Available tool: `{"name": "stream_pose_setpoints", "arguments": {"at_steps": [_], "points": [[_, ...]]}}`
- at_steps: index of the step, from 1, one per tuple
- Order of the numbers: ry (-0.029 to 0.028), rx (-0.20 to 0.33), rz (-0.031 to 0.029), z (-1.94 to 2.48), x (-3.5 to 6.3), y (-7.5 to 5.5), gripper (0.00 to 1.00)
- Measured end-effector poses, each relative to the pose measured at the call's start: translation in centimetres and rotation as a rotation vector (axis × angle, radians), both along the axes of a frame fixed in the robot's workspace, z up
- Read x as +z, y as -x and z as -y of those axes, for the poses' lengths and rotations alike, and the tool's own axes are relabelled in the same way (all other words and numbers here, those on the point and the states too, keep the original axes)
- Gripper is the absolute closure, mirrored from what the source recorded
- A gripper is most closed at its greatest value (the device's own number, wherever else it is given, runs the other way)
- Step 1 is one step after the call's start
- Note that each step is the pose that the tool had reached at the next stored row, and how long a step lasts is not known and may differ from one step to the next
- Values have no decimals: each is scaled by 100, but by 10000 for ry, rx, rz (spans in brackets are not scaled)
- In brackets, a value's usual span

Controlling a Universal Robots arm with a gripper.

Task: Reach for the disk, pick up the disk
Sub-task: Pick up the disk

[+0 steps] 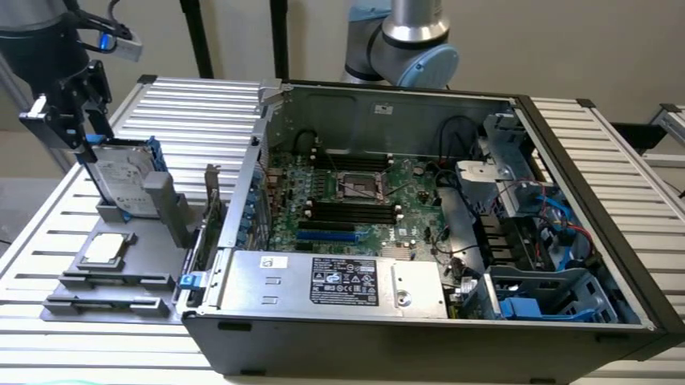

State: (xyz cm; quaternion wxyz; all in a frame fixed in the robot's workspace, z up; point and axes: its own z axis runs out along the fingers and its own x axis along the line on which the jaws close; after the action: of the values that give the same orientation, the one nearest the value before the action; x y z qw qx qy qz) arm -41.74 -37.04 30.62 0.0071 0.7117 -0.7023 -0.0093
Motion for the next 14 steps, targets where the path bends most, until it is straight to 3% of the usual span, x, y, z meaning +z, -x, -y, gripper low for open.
{"name": "stream_pose_setpoints", "arguments": {"at_steps": [14], "points": [[-3, 42, 68, 16, -122, 6, 40]]}}
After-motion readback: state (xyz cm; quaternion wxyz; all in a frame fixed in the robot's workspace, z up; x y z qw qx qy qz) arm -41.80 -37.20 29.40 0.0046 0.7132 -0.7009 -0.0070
